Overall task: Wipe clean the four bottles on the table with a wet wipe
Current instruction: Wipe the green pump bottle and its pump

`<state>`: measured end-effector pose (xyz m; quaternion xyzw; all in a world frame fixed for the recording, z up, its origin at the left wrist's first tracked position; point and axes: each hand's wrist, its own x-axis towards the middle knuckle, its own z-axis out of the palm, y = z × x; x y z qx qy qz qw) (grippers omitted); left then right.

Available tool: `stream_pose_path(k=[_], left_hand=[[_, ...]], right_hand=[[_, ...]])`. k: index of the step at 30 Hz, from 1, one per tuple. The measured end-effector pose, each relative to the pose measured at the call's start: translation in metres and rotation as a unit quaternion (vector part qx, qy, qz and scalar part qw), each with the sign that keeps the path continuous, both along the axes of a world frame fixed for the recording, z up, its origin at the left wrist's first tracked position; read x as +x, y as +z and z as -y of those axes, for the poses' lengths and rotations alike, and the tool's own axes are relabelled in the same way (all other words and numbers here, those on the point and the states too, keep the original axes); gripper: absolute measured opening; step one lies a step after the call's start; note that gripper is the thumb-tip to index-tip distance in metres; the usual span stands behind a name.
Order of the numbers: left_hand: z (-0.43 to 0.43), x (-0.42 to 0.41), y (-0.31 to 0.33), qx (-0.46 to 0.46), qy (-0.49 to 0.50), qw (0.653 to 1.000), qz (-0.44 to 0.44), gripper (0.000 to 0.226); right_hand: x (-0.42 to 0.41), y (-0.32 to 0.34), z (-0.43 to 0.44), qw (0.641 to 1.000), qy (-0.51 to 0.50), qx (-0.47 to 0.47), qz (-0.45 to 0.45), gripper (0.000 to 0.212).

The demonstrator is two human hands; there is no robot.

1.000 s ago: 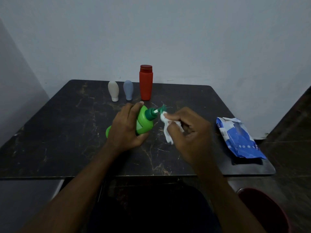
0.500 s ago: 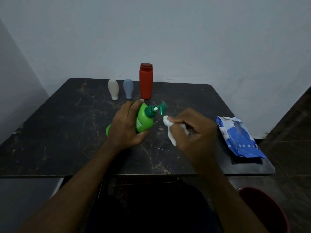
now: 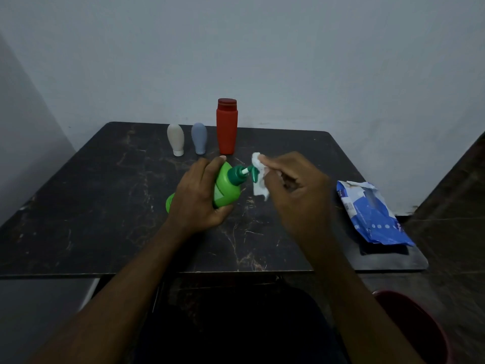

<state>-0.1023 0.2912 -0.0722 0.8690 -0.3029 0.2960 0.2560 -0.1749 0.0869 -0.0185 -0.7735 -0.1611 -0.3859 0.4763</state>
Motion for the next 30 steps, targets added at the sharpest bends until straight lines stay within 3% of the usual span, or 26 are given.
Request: stream_pose_path(k=[4,9,13,18,23,27,30], left_hand=[[-0.003,0.002,0.0,-0.007,0.004,1.0,-0.004,0.087],[-0.002,0.0,0.001,-0.006,0.002,1.0,-0.003,0.086],[-0.002,0.0,0.001,-0.009,0.0,1.0,-0.003,0.086],[-0.002,-0.001,0.001,-0.008,-0.002,1.0,0.002,0.086],[0.0,0.0,0.0,-0.006,-0.001,1.0,0.001,0.085],[0.0,0.0,0.001,-0.011,-0.004,1.0,0.002,0.084],[0.001,0.0,0.001,0.0,-0.009,1.0,0.003,0.083]], right_hand=[[-0.014,-0.011,-0.01,0.999,0.003,-0.034,0.019,0.012],[0.0,-0.004,0.004,0.995,0.019,0.094,-0.018,0.016],[0.001,-0.006,-0.001,0.998,0.054,0.002,-0.013,0.024],[0.009,0.005,0.018,0.997,0.065,0.038,0.003,0.022],[0.01,0.01,0.014,0.995,0.1,-0.021,-0.018,0.006],[0.012,0.009,0.01,0.994,0.084,-0.021,-0.073,0.02],[0.018,0.016,0.012,0.995,0.061,-0.04,-0.069,0.015]])
